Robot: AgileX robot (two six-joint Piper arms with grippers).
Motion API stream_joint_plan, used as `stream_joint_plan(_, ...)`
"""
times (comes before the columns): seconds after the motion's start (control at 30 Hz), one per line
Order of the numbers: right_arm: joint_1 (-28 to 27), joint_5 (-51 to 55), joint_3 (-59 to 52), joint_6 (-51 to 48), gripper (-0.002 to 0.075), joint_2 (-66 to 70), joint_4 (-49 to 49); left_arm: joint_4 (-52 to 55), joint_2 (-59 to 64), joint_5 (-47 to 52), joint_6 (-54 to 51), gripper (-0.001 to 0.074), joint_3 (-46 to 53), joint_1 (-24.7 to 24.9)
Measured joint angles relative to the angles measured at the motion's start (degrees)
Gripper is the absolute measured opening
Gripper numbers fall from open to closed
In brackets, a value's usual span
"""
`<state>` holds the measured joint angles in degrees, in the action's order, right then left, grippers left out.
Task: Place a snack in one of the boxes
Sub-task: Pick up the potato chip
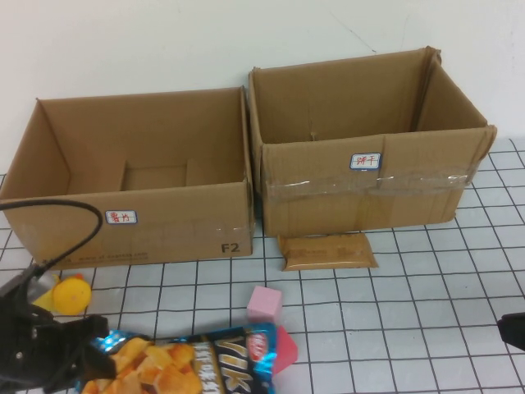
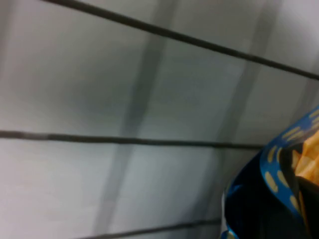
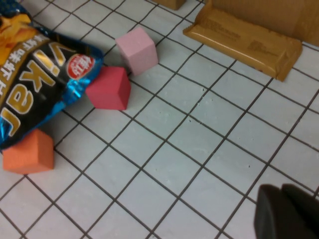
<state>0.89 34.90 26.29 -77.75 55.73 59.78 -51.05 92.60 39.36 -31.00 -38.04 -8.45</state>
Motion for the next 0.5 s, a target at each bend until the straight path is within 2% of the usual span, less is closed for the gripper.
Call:
stream_joint_plan(0.2,0.00,0.00,0.00,-1.05,-0.0001,0.00,0.09,-6.72,-4.54,6.47,-7.44,0.0029,0.22,0.00)
stream_joint_plan(0.5,0.00,0.00,0.00,-1.41,-0.0001,0.00,0.09,-11.70,-11.16,15.57,-8.61,0.0019,-5.03,0.00)
